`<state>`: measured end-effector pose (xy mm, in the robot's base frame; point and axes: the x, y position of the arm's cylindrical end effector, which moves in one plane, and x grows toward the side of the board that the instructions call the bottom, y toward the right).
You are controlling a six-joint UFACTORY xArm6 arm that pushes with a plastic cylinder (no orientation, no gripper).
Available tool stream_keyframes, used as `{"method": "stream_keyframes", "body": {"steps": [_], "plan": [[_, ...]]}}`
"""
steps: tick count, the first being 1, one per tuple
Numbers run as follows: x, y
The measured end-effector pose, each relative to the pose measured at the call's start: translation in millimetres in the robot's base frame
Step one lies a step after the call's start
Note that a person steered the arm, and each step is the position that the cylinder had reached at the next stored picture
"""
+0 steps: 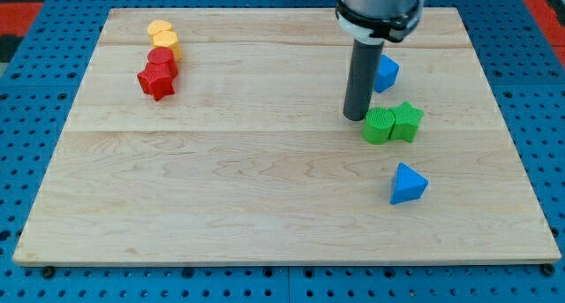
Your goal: Slide the blue triangle to the left side of the green circle
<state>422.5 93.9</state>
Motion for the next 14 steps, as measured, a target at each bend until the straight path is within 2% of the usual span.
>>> {"method": "stream_keyframes", "body": {"steps": [1,3,4,5,6,7,10,12,14], "plan": [[-6.1,-43.3],[110.5,-21.5],[154.1,4.6],[135.9,63.9],[95.6,67.7],[90.4,23.1],[66.1,5.8],[63.0,11.0],[101.9,-33.2]]}}
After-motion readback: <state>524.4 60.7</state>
